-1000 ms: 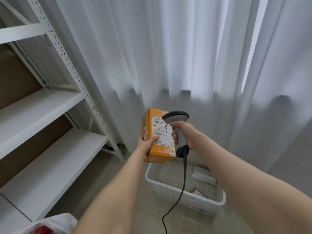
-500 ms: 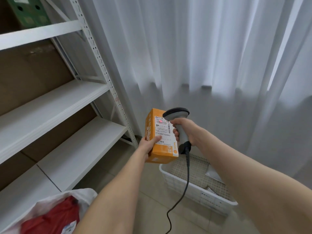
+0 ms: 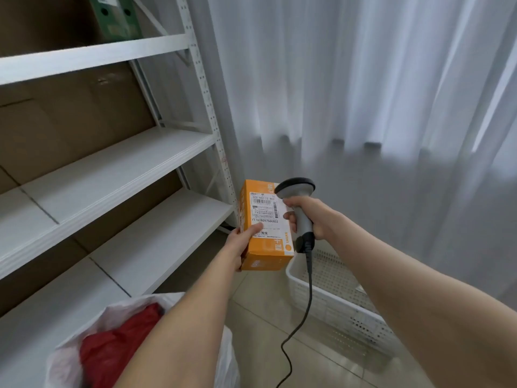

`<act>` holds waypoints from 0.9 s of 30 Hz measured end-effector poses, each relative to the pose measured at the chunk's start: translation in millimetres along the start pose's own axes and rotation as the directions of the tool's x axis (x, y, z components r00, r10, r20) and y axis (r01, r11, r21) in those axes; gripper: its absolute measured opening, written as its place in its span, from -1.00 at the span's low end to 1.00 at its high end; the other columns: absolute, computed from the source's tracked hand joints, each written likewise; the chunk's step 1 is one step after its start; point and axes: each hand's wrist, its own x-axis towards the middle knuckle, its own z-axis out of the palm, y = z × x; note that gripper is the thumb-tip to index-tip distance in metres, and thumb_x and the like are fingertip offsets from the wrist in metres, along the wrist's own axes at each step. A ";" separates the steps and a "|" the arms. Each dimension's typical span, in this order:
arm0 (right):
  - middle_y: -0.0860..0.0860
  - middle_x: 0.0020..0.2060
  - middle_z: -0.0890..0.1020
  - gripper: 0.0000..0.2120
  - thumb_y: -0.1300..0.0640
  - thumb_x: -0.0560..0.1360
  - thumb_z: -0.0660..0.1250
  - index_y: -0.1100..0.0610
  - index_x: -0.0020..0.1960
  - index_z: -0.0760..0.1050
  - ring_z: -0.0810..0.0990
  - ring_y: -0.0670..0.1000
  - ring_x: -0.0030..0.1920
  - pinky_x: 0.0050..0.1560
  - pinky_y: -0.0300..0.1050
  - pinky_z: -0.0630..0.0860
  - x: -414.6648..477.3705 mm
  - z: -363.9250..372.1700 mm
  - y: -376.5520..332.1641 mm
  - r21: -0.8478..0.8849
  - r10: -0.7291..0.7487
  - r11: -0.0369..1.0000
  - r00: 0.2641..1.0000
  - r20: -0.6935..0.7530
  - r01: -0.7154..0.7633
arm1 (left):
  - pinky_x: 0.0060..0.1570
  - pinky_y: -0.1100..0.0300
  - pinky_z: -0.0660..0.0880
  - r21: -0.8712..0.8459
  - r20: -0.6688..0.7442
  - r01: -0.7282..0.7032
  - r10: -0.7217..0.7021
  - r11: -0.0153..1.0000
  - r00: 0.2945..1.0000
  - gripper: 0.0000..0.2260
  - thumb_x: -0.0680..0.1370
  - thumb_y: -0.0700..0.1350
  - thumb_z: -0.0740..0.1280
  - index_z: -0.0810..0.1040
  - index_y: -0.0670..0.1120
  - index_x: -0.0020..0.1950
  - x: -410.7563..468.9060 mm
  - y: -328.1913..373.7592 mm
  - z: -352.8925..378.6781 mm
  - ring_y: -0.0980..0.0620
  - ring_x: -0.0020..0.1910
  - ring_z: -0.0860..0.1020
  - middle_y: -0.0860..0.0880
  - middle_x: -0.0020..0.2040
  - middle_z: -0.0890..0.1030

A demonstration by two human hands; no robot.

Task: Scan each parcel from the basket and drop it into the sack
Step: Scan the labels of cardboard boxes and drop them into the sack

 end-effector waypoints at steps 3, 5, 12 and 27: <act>0.13 -0.23 0.58 -0.68 0.17 0.51 0.41 0.28 0.20 0.46 0.52 0.00 -0.42 -0.48 -0.20 0.50 -2.7 39.2 29.5 0.002 -0.039 0.999 0.995 -0.093 0.040 | 0.07 -0.13 0.56 -0.036 0.041 -0.018 0.019 0.999 0.999 -0.35 0.33 0.18 0.51 0.42 0.05 0.36 -9.9 -17.1 -59.4 -0.13 0.00 0.66 -0.07 0.08 0.67; 0.15 -0.09 0.58 -0.64 0.17 0.49 0.44 0.25 0.23 0.46 0.58 0.06 -0.27 -0.38 -0.13 0.58 -2.8 69.3 57.3 0.006 -0.031 0.999 0.993 -0.112 0.032 | 0.01 -0.06 0.59 -0.044 0.035 -0.044 0.045 0.998 0.998 -0.52 0.43 0.18 0.42 0.48 0.05 0.29 -26.7 -28.0 -101.1 -0.09 -0.01 0.67 -0.05 0.06 0.68; 0.17 -0.12 0.57 -0.57 0.11 0.49 0.44 0.23 0.28 0.42 0.60 0.14 -0.23 -0.32 0.02 0.59 -1.7 183.3 163.8 -0.043 0.126 0.991 0.992 0.007 -0.126 | 0.10 -0.09 0.56 -0.055 -0.116 -0.017 0.011 0.998 0.993 -0.34 0.29 0.23 0.48 0.47 0.00 0.32 -53.1 -88.9 -231.0 -0.09 0.01 0.66 -0.05 0.06 0.68; 0.16 0.18 0.48 -0.49 0.09 0.47 0.47 0.17 0.34 0.37 0.51 0.13 -0.05 -0.24 0.14 0.54 29.6 221.2 296.2 0.104 0.339 0.937 0.940 -0.048 -0.333 | 0.23 -0.09 0.46 0.198 -0.503 0.260 -0.130 0.945 0.854 0.03 -0.08 0.36 0.47 0.36 0.15 0.38 -53.0 -237.3 -326.4 -0.10 0.21 0.51 -0.02 0.25 0.54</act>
